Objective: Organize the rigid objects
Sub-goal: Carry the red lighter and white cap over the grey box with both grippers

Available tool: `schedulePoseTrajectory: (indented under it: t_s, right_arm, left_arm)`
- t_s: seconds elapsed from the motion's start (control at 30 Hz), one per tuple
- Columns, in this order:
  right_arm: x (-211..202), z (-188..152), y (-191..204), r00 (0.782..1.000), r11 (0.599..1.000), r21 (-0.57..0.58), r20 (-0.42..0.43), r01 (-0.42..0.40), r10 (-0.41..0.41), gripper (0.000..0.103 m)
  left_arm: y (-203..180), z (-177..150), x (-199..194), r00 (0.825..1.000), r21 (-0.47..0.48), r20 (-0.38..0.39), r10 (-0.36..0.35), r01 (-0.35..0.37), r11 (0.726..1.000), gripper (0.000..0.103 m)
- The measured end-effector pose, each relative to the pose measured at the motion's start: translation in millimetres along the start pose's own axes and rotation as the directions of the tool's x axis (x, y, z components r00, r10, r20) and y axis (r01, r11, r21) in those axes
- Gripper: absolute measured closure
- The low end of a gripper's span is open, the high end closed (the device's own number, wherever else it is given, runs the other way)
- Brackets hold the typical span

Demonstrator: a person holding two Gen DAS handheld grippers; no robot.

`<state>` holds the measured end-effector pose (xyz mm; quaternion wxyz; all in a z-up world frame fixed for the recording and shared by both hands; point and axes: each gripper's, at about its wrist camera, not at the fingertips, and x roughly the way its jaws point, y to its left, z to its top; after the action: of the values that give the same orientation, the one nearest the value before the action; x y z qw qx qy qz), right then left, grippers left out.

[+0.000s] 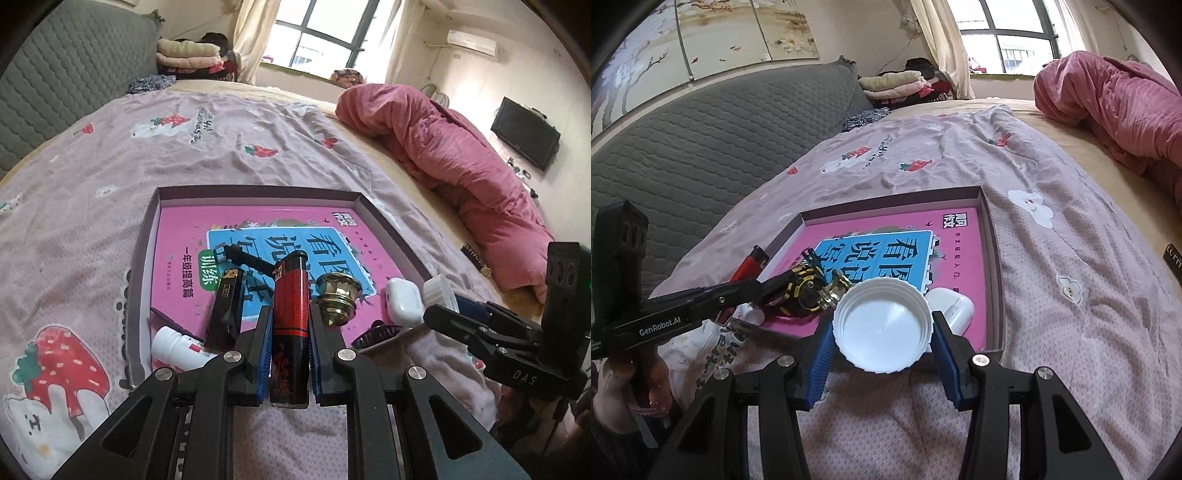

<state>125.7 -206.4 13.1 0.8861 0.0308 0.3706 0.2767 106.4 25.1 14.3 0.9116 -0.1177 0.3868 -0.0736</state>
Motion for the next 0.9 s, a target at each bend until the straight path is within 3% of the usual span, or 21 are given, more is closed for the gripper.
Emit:
schedulePoseTrajectory:
  t_s: [0.9]
  right_arm:
    - [12,5,-4,0.999,0.999,-0.003,-0.007,0.034,-0.034,0.053]
  left_arm:
    - [9,-1,26,0.999,-0.009,-0.039,0.037,-0.037,0.999,0.086]
